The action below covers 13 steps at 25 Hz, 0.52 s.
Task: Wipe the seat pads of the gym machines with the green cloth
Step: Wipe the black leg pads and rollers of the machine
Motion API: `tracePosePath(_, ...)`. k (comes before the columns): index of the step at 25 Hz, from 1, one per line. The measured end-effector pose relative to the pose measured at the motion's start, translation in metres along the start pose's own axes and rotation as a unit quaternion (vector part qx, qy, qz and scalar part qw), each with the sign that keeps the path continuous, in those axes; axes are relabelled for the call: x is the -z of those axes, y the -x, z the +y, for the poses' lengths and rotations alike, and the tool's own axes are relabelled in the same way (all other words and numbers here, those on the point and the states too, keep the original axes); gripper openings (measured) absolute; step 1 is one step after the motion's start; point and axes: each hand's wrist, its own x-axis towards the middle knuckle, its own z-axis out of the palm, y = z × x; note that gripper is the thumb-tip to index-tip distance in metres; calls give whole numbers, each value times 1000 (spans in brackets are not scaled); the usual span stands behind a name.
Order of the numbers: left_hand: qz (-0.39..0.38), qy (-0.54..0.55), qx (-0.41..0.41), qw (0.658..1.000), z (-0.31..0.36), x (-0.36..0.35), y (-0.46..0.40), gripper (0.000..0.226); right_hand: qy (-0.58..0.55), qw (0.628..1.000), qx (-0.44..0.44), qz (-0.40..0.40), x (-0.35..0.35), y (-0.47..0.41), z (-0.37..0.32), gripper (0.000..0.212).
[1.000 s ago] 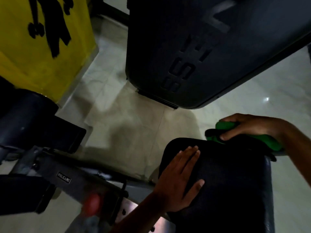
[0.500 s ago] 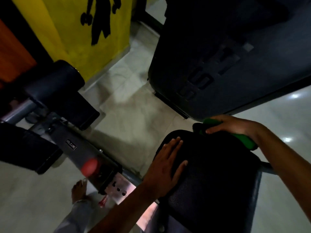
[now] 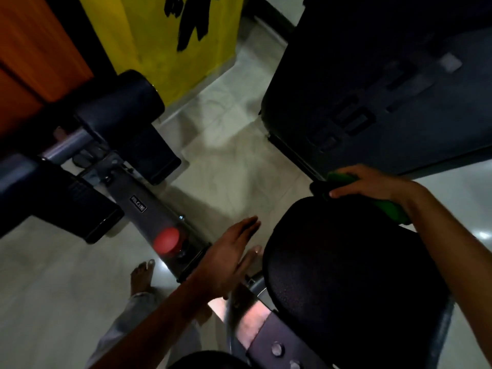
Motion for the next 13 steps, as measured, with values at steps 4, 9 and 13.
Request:
tracePosePath(4,-9,-9,23,1000,-22,-3,15,63,39,999,16,-31,-30,-41,-41,44)
tracePosePath(9,42,-80,30,995,-48,16,12,59,119,990,-20,-69,-26,-49,-58,18)
tracePosePath(13,39,-180,96,978,-98,44,23,59,254,962,-49,-89,-48,-50,-90,28)
